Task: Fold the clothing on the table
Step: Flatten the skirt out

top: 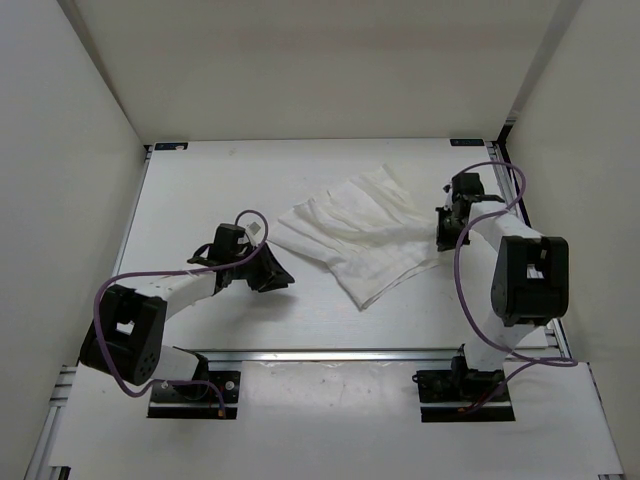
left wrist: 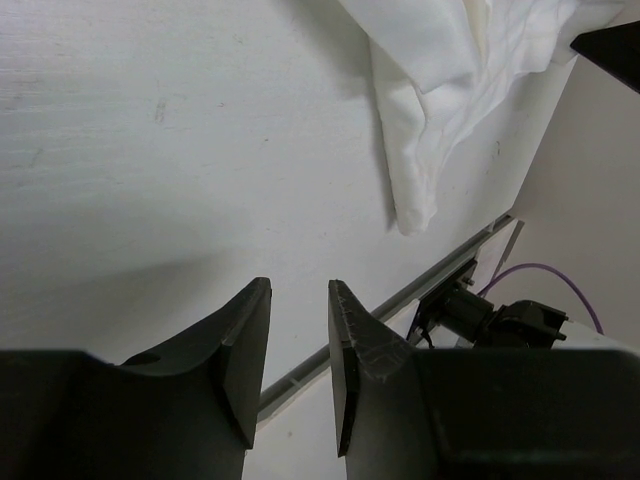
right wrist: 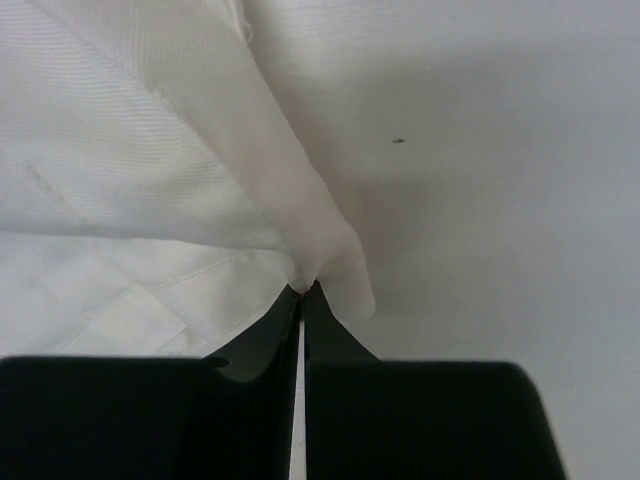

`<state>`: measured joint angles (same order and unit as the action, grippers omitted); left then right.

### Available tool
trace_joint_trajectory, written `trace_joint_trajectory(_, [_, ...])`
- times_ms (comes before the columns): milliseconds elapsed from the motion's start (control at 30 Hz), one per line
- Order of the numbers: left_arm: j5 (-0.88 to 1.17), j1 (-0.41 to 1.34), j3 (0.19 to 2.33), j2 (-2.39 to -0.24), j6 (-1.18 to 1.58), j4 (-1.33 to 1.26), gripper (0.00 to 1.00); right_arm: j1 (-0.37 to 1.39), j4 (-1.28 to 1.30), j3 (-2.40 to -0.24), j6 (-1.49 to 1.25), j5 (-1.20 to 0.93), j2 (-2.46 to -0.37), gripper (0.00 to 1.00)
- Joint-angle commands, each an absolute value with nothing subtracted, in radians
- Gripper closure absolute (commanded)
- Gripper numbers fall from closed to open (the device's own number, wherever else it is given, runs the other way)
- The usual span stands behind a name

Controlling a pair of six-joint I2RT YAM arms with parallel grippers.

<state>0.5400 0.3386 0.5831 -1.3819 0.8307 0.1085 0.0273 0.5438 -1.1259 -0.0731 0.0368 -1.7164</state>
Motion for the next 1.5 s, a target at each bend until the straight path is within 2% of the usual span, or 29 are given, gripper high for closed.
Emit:
trace_joint_trajectory(0, [0.555, 0.370, 0.621, -1.364, 0.816, 0.091, 0.60, 0.054, 0.567, -1.166, -0.101, -0.070, -1.606, 1.00])
trace_joint_trajectory(67, [0.557, 0.370, 0.621, -1.368, 0.830, 0.081, 0.60, 0.090, 0.586, -1.190, -0.112, -0.141, -1.565, 1.00])
trace_joint_trajectory(233, [0.572, 0.341, 0.580, -1.359, 0.853, 0.051, 0.61, 0.306, 0.620, -1.295, -0.132, -0.313, -1.554, 0.99])
trace_joint_trajectory(333, [0.565, 0.319, 0.586, -1.355, 0.835, 0.069, 0.60, 0.367, 0.496, -1.347, -0.179, -0.460, -1.481, 1.00])
trace_joint_trajectory(400, [0.568, 0.302, 0.587, -1.356, 0.831, 0.069, 0.61, 0.318, 0.392, -1.330, -0.249, -0.544, -1.403, 1.00])
trace_joint_trajectory(467, [0.558, 0.298, 0.594, -1.355, 0.827, 0.072, 0.61, 0.179, 0.258, -1.241, -0.356, -0.615, -1.320, 1.00])
trace_joint_trajectory(567, [0.551, 0.305, 0.591, -1.361, 0.834, 0.066, 0.61, 0.017, 0.225, -1.094, -0.430, -0.530, -1.247, 1.00])
trace_joint_trajectory(733, [0.558, 0.345, 0.584, -1.377, 0.847, 0.048, 0.61, -0.115, 0.334, -0.818, -0.460, -0.148, -1.233, 1.00])
trace_joint_trajectory(867, [0.571, 0.363, 0.604, -1.400, 0.842, 0.046, 0.61, -0.117, 0.356, -0.759, -0.459, -0.091, -1.238, 1.00])
trace_joint_trajectory(967, [0.569, 0.390, 0.636, -1.431, 0.839, 0.044, 0.61, -0.112, 0.350, -0.778, -0.477, -0.127, -1.250, 1.00])
trace_joint_trajectory(1100, [0.578, 0.390, 0.640, -1.440, 0.841, 0.032, 0.61, 0.030, 0.400, -0.900, -0.416, -0.211, -1.314, 1.00])
trace_joint_trajectory(1267, [0.595, 0.301, 0.618, -1.428, 0.802, 0.058, 0.61, 0.328, 0.430, -1.148, -0.332, -0.616, -1.514, 1.00])
trace_joint_trajectory(1333, [0.592, 0.241, 0.623, -1.417, 0.775, 0.086, 0.62, 0.460, 0.388, -1.227, -0.306, -0.696, -1.583, 1.00])
trace_joint_trajectory(1400, [0.592, 0.204, 0.643, -1.417, 0.746, 0.130, 0.62, 0.532, 0.350, -1.311, -0.226, -0.739, -1.575, 1.00])
trace_joint_trajectory(1467, [0.588, 0.187, 0.656, -1.416, 0.723, 0.152, 0.61, 0.528, 0.271, -1.325, -0.219, -0.814, -1.524, 1.00])
